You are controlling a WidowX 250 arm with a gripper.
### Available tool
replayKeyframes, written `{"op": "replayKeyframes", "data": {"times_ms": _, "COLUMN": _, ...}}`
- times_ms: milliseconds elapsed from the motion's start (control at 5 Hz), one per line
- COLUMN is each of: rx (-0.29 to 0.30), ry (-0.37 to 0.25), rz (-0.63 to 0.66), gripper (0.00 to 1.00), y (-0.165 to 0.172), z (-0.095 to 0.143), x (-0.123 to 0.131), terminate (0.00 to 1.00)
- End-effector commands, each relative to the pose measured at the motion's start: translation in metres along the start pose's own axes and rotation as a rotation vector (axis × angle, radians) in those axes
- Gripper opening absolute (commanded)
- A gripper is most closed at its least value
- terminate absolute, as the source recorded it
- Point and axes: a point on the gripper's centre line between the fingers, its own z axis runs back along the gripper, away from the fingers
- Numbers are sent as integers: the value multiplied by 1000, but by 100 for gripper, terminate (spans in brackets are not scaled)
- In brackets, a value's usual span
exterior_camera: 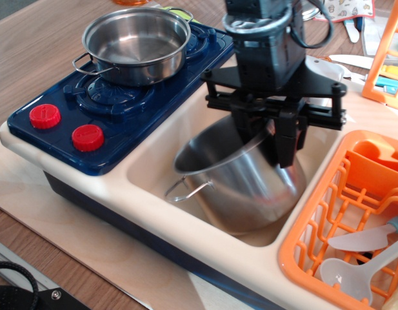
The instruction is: Flip pot upright which is in sink
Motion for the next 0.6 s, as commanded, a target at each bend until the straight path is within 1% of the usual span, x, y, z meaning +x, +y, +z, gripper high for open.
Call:
{"op": "replayKeyframes", "data": {"times_ms": 0, "rx": 216, "ry": -144, "rz": -118, "gripper": 0, "y": -16, "z": 12, "x": 5, "terminate": 0}}
{"op": "replayKeyframes", "data": {"times_ms": 200, "rx": 328, "ry": -151, "rz": -172, "gripper": 100, "y": -20, "z": 13, "x": 5, "terminate": 0}}
{"op": "replayKeyframes", "data": {"times_ms": 400, "rx": 328, "ry": -151, "rz": -172, "gripper": 100, "y": -20, "z": 13, "x": 5, "terminate": 100}}
